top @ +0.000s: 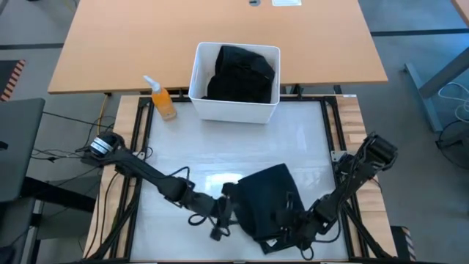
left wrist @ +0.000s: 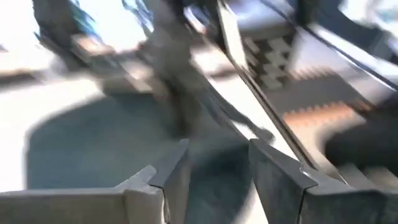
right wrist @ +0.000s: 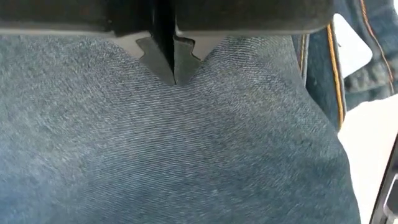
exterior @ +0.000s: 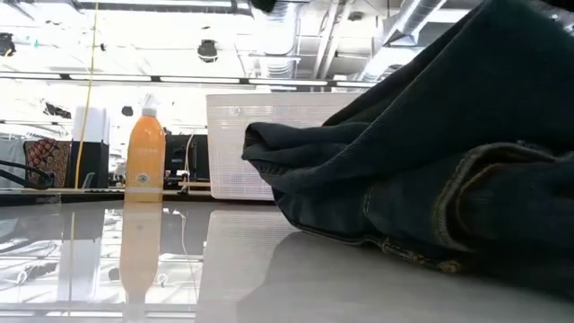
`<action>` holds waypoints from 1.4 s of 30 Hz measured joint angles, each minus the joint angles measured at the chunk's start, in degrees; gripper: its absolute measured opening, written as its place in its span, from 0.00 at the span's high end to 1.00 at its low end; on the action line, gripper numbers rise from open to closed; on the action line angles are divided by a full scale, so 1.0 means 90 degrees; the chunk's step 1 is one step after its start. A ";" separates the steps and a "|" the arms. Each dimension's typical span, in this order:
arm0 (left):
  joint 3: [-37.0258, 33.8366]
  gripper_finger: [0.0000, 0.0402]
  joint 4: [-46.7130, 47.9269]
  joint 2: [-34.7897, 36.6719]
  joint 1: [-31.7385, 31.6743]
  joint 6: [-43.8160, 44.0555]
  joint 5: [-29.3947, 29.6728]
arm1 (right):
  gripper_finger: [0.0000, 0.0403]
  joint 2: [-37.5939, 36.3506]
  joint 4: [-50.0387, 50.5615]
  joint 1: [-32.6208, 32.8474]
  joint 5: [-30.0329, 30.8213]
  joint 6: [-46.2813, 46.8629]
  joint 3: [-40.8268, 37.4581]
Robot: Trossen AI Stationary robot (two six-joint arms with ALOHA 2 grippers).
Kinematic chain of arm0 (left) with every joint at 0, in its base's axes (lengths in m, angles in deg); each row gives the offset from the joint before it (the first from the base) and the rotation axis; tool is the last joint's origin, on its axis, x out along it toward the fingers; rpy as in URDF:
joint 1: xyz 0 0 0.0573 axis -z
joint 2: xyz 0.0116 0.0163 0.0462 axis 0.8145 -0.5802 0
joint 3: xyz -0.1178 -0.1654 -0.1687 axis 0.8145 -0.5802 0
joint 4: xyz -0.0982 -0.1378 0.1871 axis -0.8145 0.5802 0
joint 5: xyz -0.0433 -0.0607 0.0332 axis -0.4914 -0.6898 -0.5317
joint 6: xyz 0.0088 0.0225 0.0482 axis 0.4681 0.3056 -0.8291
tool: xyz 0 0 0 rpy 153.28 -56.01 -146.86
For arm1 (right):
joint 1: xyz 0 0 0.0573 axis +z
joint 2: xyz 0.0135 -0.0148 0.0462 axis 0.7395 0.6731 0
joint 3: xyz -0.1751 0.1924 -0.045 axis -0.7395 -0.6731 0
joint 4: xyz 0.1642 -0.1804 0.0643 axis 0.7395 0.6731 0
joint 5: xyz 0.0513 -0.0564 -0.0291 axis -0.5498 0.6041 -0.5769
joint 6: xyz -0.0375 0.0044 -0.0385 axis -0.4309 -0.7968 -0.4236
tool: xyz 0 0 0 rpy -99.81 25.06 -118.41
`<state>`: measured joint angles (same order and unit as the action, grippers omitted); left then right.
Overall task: Fold laundry
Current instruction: Fold the blue long pants
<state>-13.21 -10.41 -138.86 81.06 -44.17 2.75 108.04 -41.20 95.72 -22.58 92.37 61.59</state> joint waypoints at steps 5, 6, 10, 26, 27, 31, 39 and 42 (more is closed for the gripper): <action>-0.0006 0.66 -0.1157 -0.0865 -0.0582 0.0313 -0.0318 | 0.96 -0.0231 0.0815 0.0051 -0.0153 -0.0314 0.0560; -0.0018 0.67 -0.1284 -0.1087 -0.0680 0.0503 -0.0499 | 0.96 -0.0319 0.0986 0.0092 -0.0152 -0.0317 0.0733; -0.0017 0.69 -0.1902 -0.1786 -0.0891 0.1204 -0.1526 | 0.96 -0.0508 0.1304 0.0349 -0.0145 -0.0324 0.1201; -0.0002 0.81 -0.0280 -0.1457 -0.0764 0.1105 -0.2450 | 0.96 0.0882 -0.0615 0.0238 -0.0082 0.0180 0.0399; -0.0002 0.81 -0.0025 -0.1329 -0.0726 0.1051 -0.2464 | 0.96 0.0937 -0.0560 0.0131 -0.0052 0.0051 0.0409; -0.0002 0.83 0.1076 -0.0973 -0.0478 0.0840 -0.1906 | 0.96 0.1072 -0.0228 -0.0507 0.0364 -0.0600 0.0416; -0.0370 0.88 0.1441 -0.0893 -0.0065 0.1292 -0.0409 | 0.96 0.0545 0.0014 -0.2056 -0.0290 -0.2101 0.0405; -0.0725 0.90 0.1204 -0.0598 0.0039 0.1560 -0.0405 | 0.96 -0.0062 0.0292 -0.1996 -0.0659 -0.2151 0.0415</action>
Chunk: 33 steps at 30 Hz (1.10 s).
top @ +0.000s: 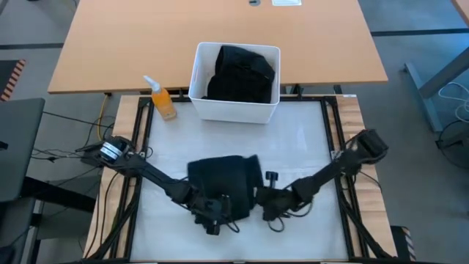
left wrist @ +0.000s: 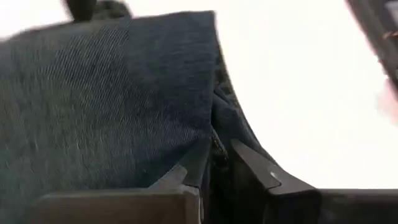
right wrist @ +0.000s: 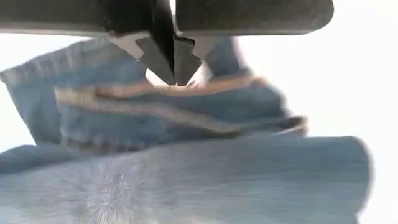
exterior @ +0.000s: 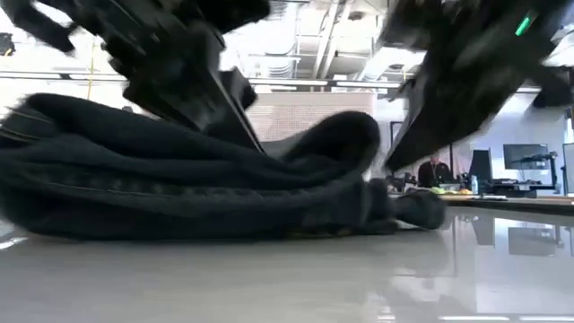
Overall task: Fold laundry
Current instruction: Fold the blue long pants
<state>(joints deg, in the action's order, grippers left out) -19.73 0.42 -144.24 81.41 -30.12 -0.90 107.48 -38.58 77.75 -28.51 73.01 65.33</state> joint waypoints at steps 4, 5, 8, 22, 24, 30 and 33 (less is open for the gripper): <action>-0.0376 0.94 -0.0382 0.0626 0.0184 0.0017 0.0292 | 0.96 -0.0835 0.0297 0.0379 0.0361 0.0562 0.0001; -0.0432 0.95 -0.0478 0.0834 0.0225 -0.0043 0.0436 | 0.96 -0.0971 0.0169 0.0479 0.0507 0.0672 0.0001; -0.0532 0.97 -0.0455 0.1495 0.0322 -0.0337 0.0941 | 0.96 -0.1017 -0.1064 0.0683 0.0781 0.0399 0.0012; -0.2190 1.00 -0.2824 0.1792 -0.2034 -0.0517 0.0387 | 0.96 0.0860 -0.3650 -0.0105 -0.0183 -0.0473 0.0047; -0.2189 1.00 -0.2843 0.1392 -0.2461 -0.0444 -0.0109 | 0.96 0.0942 -0.3393 -0.0103 -0.0179 -0.0281 0.0047; -0.1790 1.00 -0.3135 0.0165 -0.3153 -0.0197 -0.0796 | 0.96 0.0986 -0.2483 -0.0060 -0.0106 0.0436 0.0060; -0.1507 1.00 -0.3207 -0.0236 -0.3264 -0.0150 -0.0498 | 0.96 0.0977 -0.1885 -0.0011 -0.0051 0.0861 0.0064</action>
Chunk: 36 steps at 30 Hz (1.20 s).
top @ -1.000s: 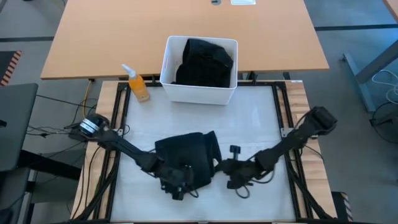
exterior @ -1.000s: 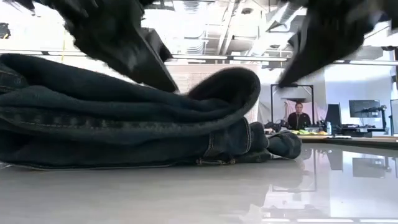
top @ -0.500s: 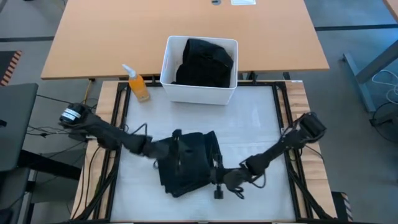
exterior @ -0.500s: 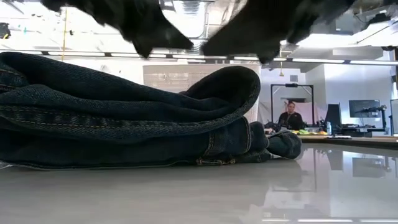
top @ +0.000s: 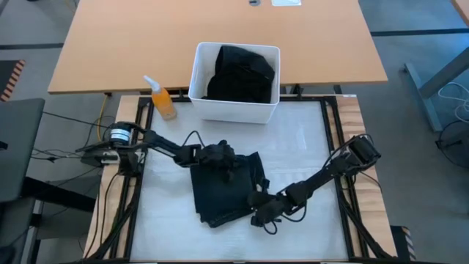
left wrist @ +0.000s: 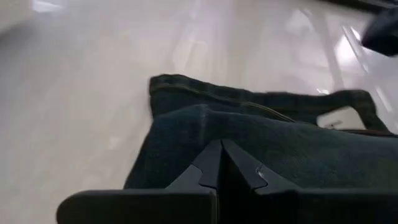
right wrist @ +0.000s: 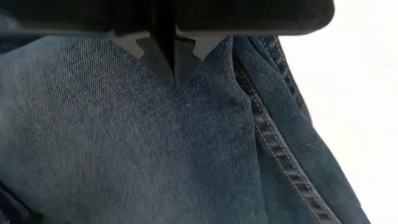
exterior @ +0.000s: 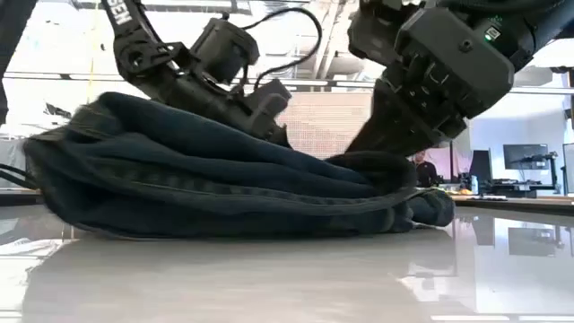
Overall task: Fold laundry
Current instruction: Fold the blue long pants
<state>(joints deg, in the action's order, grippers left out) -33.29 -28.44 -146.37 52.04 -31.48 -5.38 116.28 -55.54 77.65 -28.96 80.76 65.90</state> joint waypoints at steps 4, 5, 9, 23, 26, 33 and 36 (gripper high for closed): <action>0.0308 1.00 0.0044 -0.0164 -0.0047 -0.0068 0.0251 | 0.96 0.0009 0.0675 0.0111 0.0115 0.0472 0.0015; 0.0379 1.00 0.0087 -0.0112 -0.0047 -0.0145 0.0248 | 0.96 -0.0047 0.0850 0.0140 0.0134 0.0503 0.0015; 0.0420 1.00 0.0326 0.0643 0.0025 -0.0505 0.0317 | 0.96 -0.0490 0.1517 0.0283 0.0050 0.0520 -0.0017; -0.1054 1.00 0.1133 0.3643 0.1814 -0.0554 0.1198 | 0.96 -0.2586 0.3777 0.1163 0.2175 0.2783 -0.0036; -0.1946 1.00 -0.0265 0.3398 0.2281 -0.0113 0.1414 | 0.96 -0.2178 0.1153 0.1212 0.2178 0.1073 -0.0024; -0.2791 1.00 -0.1579 0.2549 0.2369 0.0893 0.2388 | 0.96 -0.0362 -0.2880 0.0643 0.0549 -0.0793 0.0049; -0.2760 1.00 -0.1564 0.2196 0.2300 0.1115 0.2379 | 0.96 0.0117 -0.2674 0.0430 0.0011 -0.0408 0.0125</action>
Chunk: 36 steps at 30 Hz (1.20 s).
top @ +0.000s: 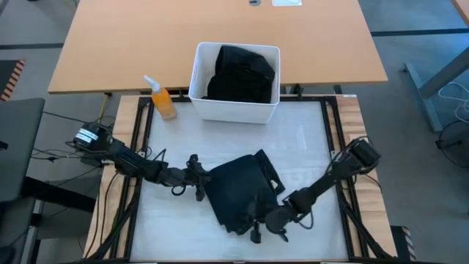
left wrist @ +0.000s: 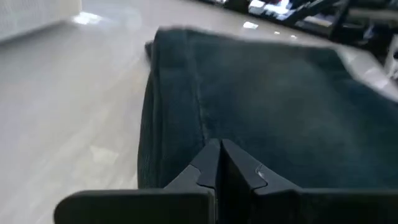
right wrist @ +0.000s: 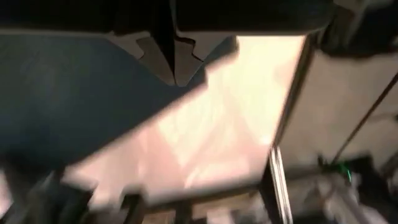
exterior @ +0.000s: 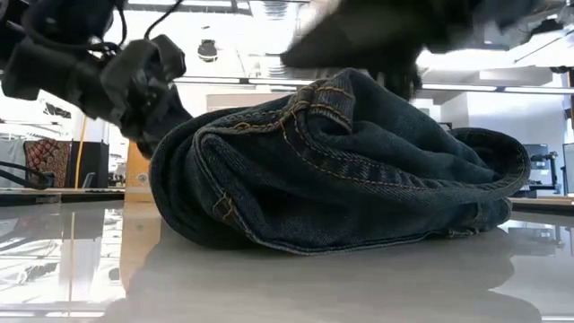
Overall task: Fold laundry
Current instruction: Fold the blue long pants
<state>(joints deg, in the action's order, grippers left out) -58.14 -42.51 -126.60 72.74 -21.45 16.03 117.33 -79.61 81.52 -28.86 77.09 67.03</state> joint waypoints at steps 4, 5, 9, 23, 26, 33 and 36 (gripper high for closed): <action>0.0125 1.00 -0.0126 -0.0252 -0.0104 0.0237 -0.0091 | 0.96 0.0158 0.1271 -0.0291 -0.1107 0.0464 0.0011; 0.0140 1.00 -0.0106 -0.0268 -0.0126 0.0319 -0.0138 | 0.96 0.0093 0.1710 -0.0328 -0.1180 0.0552 0.0012; 0.0269 1.00 -0.0065 -0.0354 -0.0132 0.0463 -0.0291 | 0.96 -0.0493 0.3760 -0.0382 -0.1218 0.0652 0.0026; 0.0596 1.00 -0.0407 -0.0427 -0.0081 0.0295 -0.0788 | 0.96 -0.3969 0.8155 -0.0817 -0.1014 0.1697 -0.0368; 0.0611 1.00 -0.0350 -0.0431 -0.0036 0.0282 -0.0710 | 0.96 -0.4396 0.6746 -0.0568 0.0483 0.2305 -0.0433; 0.0613 1.00 -0.0132 -0.0431 -0.0053 0.0269 -0.0387 | 0.96 -0.2645 0.1969 -0.0082 0.0518 0.0941 -0.1172; 0.0613 1.00 -0.0114 -0.0431 -0.0090 0.0270 -0.0387 | 0.96 -0.1624 0.1560 -0.0131 0.0370 0.1156 -0.1118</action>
<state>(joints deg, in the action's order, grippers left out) -52.62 -43.53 -130.48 71.93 -19.02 12.54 102.72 -65.57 80.34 -25.54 87.50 56.96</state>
